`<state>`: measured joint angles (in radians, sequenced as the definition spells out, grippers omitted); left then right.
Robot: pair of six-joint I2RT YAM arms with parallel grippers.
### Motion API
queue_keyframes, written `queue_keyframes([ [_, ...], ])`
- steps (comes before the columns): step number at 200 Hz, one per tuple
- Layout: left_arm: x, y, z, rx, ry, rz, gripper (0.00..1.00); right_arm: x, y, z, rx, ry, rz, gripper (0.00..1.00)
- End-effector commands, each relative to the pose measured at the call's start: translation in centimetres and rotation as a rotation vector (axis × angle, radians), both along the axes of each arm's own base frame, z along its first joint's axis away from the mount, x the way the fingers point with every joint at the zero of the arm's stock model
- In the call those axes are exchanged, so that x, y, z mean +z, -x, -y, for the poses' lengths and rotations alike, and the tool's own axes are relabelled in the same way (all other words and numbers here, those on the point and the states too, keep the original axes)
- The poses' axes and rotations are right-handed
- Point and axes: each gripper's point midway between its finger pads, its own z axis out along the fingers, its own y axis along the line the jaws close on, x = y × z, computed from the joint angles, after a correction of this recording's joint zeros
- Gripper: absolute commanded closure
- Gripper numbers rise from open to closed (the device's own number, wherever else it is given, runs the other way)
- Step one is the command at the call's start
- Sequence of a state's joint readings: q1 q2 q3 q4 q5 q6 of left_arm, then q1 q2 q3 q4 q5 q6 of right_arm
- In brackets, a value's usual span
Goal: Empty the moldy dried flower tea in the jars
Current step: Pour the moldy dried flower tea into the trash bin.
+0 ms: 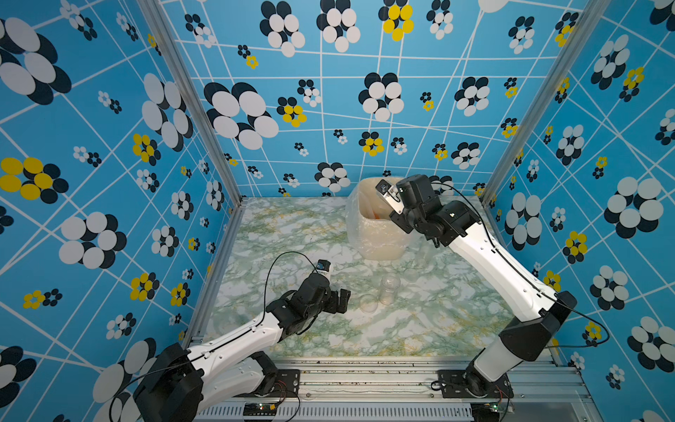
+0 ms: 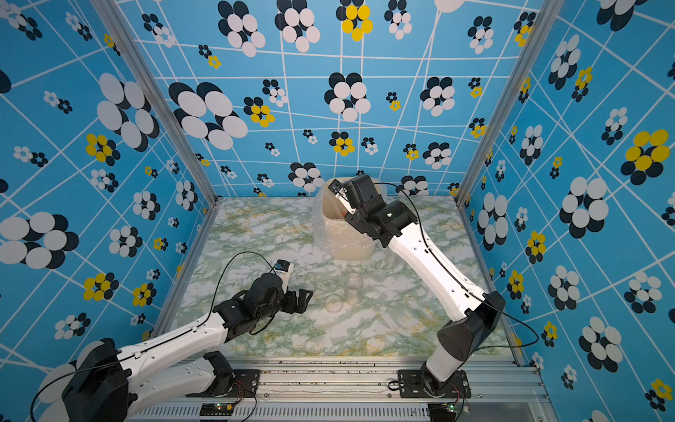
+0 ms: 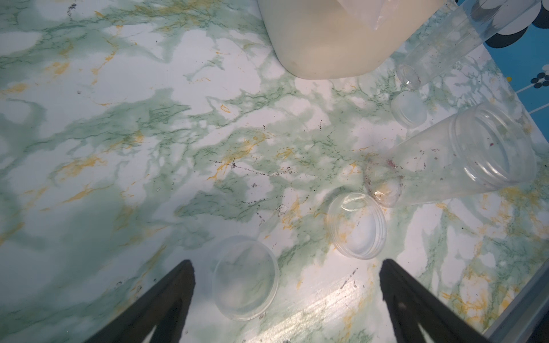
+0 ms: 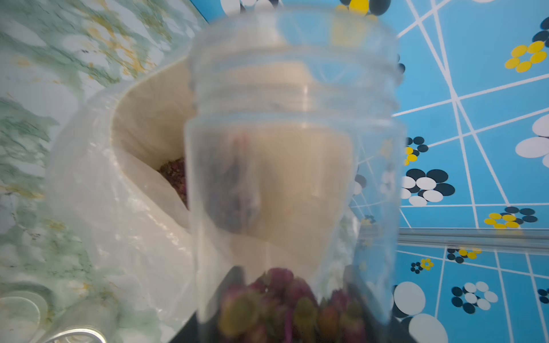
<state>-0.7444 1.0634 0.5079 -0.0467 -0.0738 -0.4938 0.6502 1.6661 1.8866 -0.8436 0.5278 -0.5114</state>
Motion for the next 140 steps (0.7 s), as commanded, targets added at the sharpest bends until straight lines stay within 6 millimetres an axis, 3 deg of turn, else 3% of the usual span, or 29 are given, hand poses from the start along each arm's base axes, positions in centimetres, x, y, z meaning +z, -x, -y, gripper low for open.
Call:
queue_keyframes([
  [1,1.7,-0.7,0.8,-0.02,0.039,0.049,0.01,1.4,-0.6,2.1,-0.022,0.137,0.023,1.0],
  [24,1.6,-0.7,1.0,-0.025,0.048,0.049,0.01,0.5,-1.3,2.6,-0.008,0.24,-0.007,1.0],
  [76,1.4,-0.8,1.2,-0.028,0.051,0.049,0.01,0.6,-3.3,5.0,-0.084,0.38,-0.016,1.0],
  [140,1.2,-0.8,1.2,-0.023,0.056,0.046,0.01,0.4,-3.8,5.6,-0.082,0.507,-0.006,1.0],
])
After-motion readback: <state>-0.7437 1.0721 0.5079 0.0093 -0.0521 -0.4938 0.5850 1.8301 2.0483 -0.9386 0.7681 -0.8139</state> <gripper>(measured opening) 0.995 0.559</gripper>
